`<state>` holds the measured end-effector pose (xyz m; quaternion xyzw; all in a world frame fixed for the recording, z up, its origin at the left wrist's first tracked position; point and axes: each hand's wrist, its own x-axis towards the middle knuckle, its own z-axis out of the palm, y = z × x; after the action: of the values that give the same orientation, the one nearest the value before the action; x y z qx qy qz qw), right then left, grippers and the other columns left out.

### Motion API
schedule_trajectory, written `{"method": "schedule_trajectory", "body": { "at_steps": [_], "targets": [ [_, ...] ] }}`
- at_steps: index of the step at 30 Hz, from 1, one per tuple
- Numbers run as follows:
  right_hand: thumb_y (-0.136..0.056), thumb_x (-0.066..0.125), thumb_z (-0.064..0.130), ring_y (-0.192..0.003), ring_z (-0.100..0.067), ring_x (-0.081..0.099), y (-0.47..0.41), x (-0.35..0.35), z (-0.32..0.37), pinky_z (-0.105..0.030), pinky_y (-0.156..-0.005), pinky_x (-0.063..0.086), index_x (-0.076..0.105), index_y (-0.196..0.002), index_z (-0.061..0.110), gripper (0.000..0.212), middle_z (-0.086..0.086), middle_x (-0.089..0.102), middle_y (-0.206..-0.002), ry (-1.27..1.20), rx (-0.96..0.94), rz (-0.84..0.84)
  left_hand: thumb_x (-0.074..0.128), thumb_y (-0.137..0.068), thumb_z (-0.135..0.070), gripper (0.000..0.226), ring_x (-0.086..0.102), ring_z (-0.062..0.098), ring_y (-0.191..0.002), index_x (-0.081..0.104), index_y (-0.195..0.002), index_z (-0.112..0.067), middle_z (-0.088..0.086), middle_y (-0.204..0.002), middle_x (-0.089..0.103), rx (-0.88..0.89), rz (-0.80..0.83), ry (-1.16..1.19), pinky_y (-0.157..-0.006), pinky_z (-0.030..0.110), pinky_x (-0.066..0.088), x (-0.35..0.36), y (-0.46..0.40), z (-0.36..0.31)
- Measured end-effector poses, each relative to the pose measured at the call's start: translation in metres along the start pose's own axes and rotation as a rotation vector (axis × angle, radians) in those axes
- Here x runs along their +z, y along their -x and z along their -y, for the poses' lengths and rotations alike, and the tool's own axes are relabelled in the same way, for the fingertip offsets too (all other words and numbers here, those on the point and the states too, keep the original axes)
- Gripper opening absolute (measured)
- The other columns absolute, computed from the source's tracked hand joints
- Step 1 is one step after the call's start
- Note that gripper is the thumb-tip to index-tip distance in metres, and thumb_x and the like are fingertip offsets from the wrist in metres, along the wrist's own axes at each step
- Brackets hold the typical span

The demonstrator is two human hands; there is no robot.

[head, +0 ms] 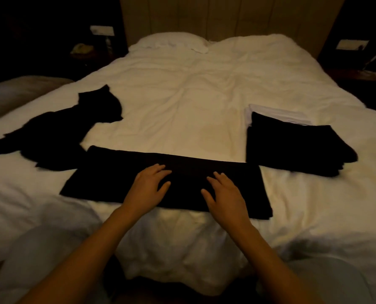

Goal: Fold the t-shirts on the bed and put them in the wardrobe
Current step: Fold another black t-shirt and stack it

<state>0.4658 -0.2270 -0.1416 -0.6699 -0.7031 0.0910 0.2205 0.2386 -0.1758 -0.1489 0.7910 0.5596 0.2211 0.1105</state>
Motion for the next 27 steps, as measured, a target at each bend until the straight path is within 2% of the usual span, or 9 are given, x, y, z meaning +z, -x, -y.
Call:
{"method": "schedule_trajectory", "body": {
  "at_steps": [4, 7, 12, 17, 23, 27],
  "targets": [
    [-0.102, 0.035, 0.051, -0.15, -0.018, 0.016, -0.011, 0.026, 0.038, -0.031, -0.12, 0.012, 0.034, -0.152, 0.022, 0.058, 0.0, 0.026, -0.161, 0.1, -0.054, 0.072, 0.022, -0.084, -0.06, 0.076, 0.038, 0.026, -0.141, 0.058, -0.136, -0.019, 0.008, -0.145, 0.051, -0.109, -0.097, -0.077, -0.116, 0.042, 0.023, -0.022, 0.027, 0.049],
    [-0.102, 0.031, 0.053, -0.15, -0.019, 0.015, -0.024, 0.045, 0.073, -0.032, -0.121, 0.01, 0.031, -0.153, 0.022, 0.06, -0.001, 0.024, -0.161, 0.13, -0.119, 0.102, 0.021, -0.082, -0.061, 0.08, 0.039, 0.031, -0.14, 0.059, -0.135, -0.014, 0.013, -0.143, 0.052, -0.256, -0.172, -0.058, -0.115, 0.046, 0.024, -0.038, 0.043, 0.082],
    [-0.103, 0.032, 0.051, -0.15, -0.02, 0.012, -0.059, 0.075, 0.141, -0.033, -0.12, 0.011, 0.028, -0.154, 0.022, 0.059, -0.002, 0.02, -0.162, 0.115, -0.226, 0.185, 0.034, -0.087, -0.049, 0.064, 0.049, 0.039, -0.129, 0.065, -0.125, -0.008, 0.02, -0.132, 0.059, -0.409, -0.325, -0.039, -0.107, 0.054, 0.035, -0.054, 0.061, 0.125],
    [-0.103, 0.035, 0.047, -0.149, -0.023, 0.018, -0.093, 0.104, 0.196, -0.034, -0.12, 0.014, 0.031, -0.153, 0.018, 0.058, -0.007, 0.025, -0.161, 0.111, -0.329, 0.226, 0.041, -0.086, -0.051, 0.06, 0.057, 0.037, -0.108, 0.062, -0.123, -0.008, 0.016, -0.116, 0.064, -0.506, -0.411, 0.106, -0.09, 0.047, 0.05, -0.063, 0.073, 0.15],
    [-0.103, 0.039, 0.044, -0.141, -0.026, 0.034, -0.132, 0.131, 0.236, -0.035, -0.114, 0.027, 0.033, -0.152, 0.013, 0.058, -0.011, 0.039, -0.153, 0.058, -0.338, 0.253, 0.071, -0.087, -0.032, 0.02, 0.057, 0.025, -0.088, 0.064, -0.091, -0.013, 0.003, -0.091, 0.06, -0.55, -0.48, 0.207, -0.069, 0.038, 0.049, -0.064, 0.077, 0.168],
    [-0.101, 0.044, 0.044, -0.13, -0.03, 0.046, -0.161, 0.141, 0.253, -0.039, -0.106, 0.038, 0.04, -0.148, 0.013, 0.056, -0.013, 0.052, -0.141, -0.028, -0.281, 0.303, 0.075, -0.084, -0.027, 0.023, 0.055, 0.02, -0.076, 0.057, -0.072, -0.02, -0.001, -0.078, 0.055, -0.539, -0.492, 0.336, -0.068, 0.035, 0.045, -0.064, 0.076, 0.18]
  ]
}}
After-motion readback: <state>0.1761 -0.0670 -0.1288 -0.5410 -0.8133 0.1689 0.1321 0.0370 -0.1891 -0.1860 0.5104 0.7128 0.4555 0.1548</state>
